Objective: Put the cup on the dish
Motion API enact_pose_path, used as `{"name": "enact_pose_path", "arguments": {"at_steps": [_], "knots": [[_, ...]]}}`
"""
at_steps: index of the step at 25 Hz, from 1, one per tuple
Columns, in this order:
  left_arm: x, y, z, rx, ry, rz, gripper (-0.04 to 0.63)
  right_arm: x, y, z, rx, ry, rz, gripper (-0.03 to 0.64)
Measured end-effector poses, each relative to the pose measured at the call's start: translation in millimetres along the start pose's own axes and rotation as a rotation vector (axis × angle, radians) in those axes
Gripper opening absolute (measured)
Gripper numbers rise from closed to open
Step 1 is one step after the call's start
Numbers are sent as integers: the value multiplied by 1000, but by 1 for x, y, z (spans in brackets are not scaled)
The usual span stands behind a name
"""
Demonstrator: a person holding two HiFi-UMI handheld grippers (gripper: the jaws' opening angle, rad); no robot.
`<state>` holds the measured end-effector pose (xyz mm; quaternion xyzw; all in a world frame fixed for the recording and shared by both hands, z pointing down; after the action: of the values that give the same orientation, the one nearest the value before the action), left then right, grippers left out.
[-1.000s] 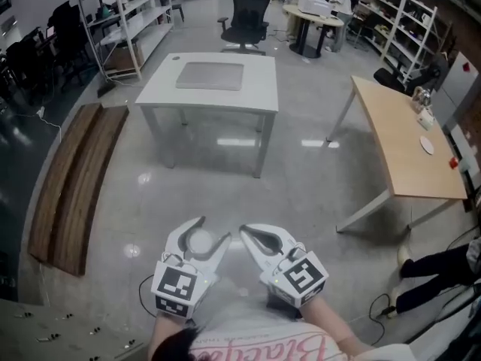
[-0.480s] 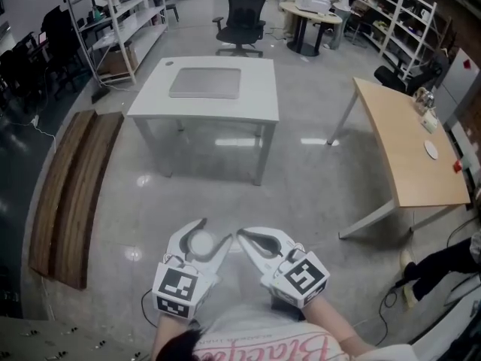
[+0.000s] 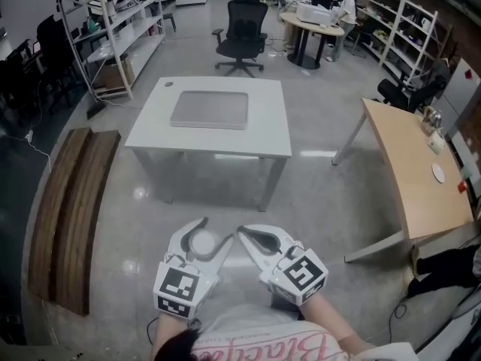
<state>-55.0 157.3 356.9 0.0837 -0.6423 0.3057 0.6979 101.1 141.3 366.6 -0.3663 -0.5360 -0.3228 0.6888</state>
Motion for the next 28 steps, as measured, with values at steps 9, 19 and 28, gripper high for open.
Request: {"name": "enact_pose_path", "arguments": {"at_steps": [9, 19, 28], "knots": [[-20, -44, 69, 9, 17, 23, 247, -6, -73, -44, 21, -2, 2, 2], [-29, -85, 107, 38, 38, 40, 247, 12, -107, -77, 38, -61, 58, 2], [-52, -149, 161, 10, 49, 50, 247, 14, -162, -151, 35, -71, 55, 2]]}}
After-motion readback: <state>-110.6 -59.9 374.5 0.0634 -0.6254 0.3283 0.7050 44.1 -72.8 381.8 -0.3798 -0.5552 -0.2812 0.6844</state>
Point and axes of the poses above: the fingertips, and each gripper's own axes: y backward along the fingers, z to its left, x out of its underside, the point moved 9 cm from there along y, backward along the fingers, and after that the axes turned 11 degrees about y, right-handed, at the moved point
